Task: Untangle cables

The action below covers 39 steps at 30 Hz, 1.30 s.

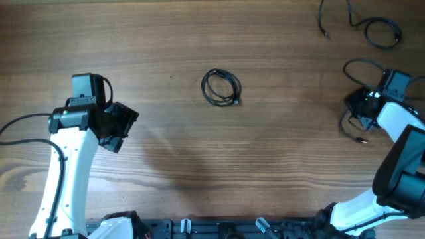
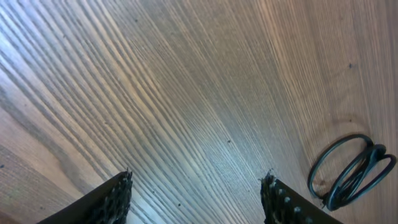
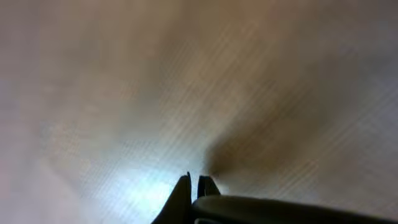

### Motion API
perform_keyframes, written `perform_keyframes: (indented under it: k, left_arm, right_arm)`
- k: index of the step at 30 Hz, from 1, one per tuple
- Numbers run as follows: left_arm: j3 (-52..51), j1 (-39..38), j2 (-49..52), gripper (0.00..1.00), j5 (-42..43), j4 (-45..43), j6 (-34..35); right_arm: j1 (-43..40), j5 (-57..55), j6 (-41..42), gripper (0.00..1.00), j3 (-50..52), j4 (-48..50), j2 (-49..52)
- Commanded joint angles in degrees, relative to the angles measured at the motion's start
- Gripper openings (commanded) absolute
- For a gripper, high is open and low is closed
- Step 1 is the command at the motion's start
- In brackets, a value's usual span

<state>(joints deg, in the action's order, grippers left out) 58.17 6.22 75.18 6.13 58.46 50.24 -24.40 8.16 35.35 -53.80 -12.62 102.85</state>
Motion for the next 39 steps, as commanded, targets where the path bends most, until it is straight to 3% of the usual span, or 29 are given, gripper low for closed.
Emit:
perform_keyframes:
  k: [1, 3, 6, 9, 10, 11, 12, 17, 25, 29, 35, 37, 39]
  left_arm:
    - [-0.2, -0.5, 0.3, 0.69, 0.7, -0.4, -0.3]
    - [-0.2, -0.5, 0.3, 0.69, 0.7, -0.4, -0.3]
    - [-0.2, -0.5, 0.3, 0.69, 0.7, -0.4, -0.3]
    - [-0.2, -0.5, 0.3, 0.69, 0.7, -0.7, -0.3]
    - [-0.2, -0.5, 0.3, 0.70, 0.7, -0.6, -0.3]
    - [-0.2, -0.5, 0.3, 0.69, 0.7, -0.6, -0.3]
    - [-0.2, -0.5, 0.3, 0.69, 0.7, -0.6, -0.3]
    - [-0.2, -0.5, 0.3, 0.71, 0.7, -0.6, -0.3]
    - [-0.2, -0.5, 0.3, 0.73, 0.7, -0.7, -0.3]
    - [-0.2, -0.5, 0.3, 0.73, 0.7, -0.7, -0.3]
    - [-0.2, -0.5, 0.5, 0.72, 0.7, -1.3, -0.3]
    - [-0.2, -0.5, 0.7, 0.72, 0.7, -1.3, -0.3]
    - [-0.2, -0.5, 0.7, 0.72, 0.7, -1.3, -0.3]
  right_arm:
    - [0.2, 11.6, 7.4, 0.04, -4.1, 4.9, 0.7]
    - [0.3, 16.2, 13.4, 0.04, -9.0, 7.4, 0.7]
    - [1.6, 16.6, 14.5, 0.05, -16.9, 7.4, 0.7]
    - [3.4, 15.9, 13.4, 0.23, -20.4, 7.4, 0.8]
    - [3.8, 15.9, 12.5, 0.45, -20.4, 6.6, 0.8]
    - [4.0, 15.4, 11.5, 0.80, -20.4, 5.0, 0.8]
    - [4.0, 14.6, 9.4, 0.99, -20.4, 2.9, 0.8]
    - [3.7, 10.3, -4.4, 1.00, -20.4, -8.6, 0.8]
    - [-6.6, 11.0, -2.3, 1.00, -21.6, -13.7, -0.5]
    - [-14.2, 3.4, -2.7, 1.00, -21.6, -17.9, -0.5]
    - [-16.0, -4.5, -5.2, 0.99, -21.6, -21.7, 4.8]
    - [-16.0, -4.3, -5.3, 0.96, -21.6, -21.5, 7.1]
    - [-16.0, -4.3, -5.3, 0.82, -21.6, -20.7, 9.6]
